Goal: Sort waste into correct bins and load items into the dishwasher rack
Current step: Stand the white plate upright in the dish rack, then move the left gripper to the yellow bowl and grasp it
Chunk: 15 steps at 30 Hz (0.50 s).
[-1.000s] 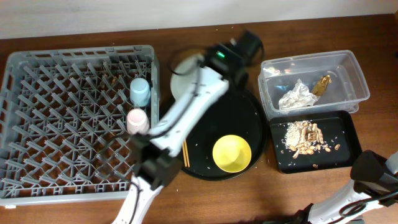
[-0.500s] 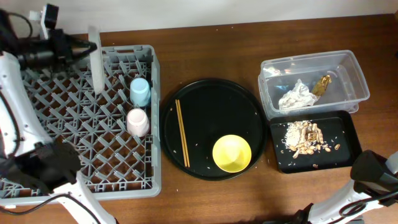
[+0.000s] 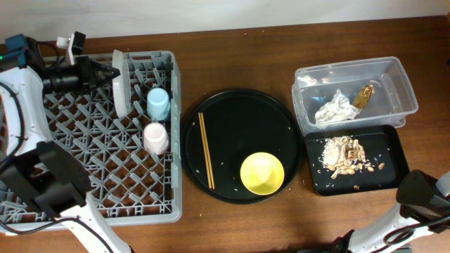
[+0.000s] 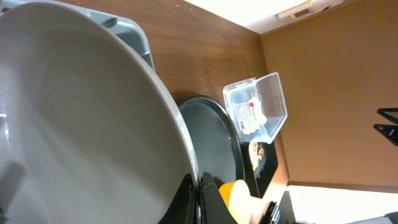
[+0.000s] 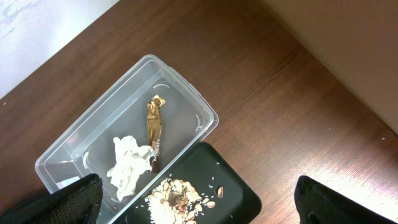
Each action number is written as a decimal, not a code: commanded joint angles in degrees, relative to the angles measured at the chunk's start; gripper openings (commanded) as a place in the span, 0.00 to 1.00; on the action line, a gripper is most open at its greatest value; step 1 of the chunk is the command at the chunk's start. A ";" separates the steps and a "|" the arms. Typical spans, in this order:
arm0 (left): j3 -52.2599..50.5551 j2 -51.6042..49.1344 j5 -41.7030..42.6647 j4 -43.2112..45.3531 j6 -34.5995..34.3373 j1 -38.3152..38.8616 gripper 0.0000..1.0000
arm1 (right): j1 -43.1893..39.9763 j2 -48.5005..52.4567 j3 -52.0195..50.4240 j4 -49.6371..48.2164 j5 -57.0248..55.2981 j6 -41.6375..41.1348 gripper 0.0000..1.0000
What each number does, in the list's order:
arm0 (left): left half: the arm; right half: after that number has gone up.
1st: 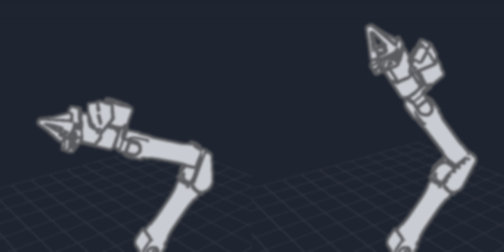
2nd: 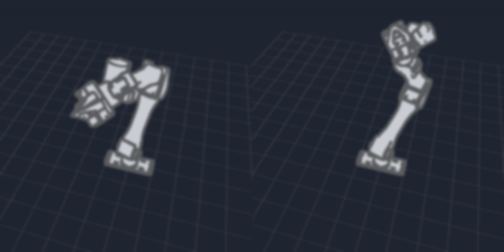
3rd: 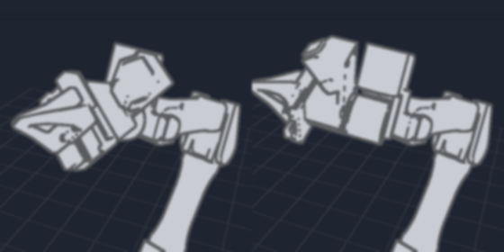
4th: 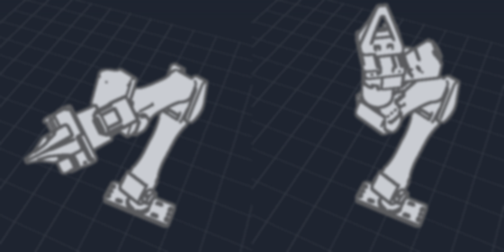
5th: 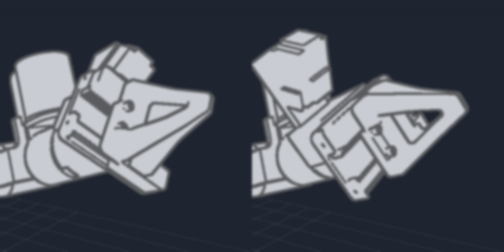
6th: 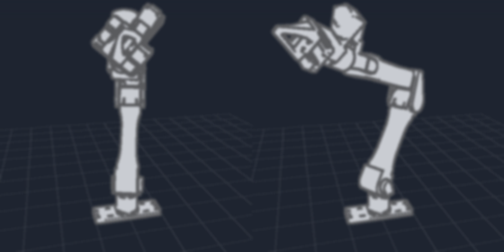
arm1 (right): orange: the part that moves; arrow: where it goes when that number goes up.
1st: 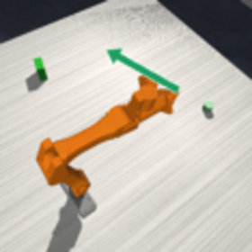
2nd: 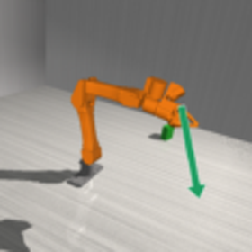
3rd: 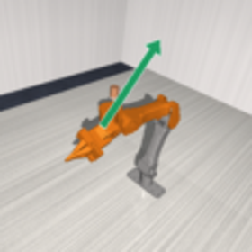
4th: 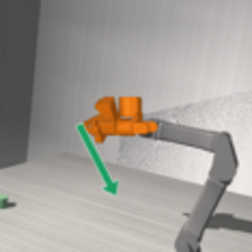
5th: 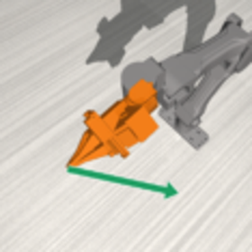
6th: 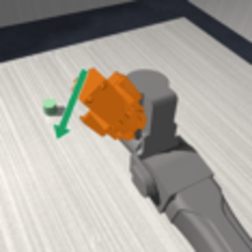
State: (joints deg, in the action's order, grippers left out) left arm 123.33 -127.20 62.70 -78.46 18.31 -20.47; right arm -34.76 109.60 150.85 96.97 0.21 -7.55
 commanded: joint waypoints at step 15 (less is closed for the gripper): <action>13.11 10.36 -11.78 -14.82 -3.37 7.28 0.96 | -0.13 0.17 0.17 0.33 -0.50 0.07 0.99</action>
State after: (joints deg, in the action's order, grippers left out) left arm 135.11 -124.60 55.59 -86.06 14.81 -18.98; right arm -34.74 109.62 150.85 96.97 0.21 -7.51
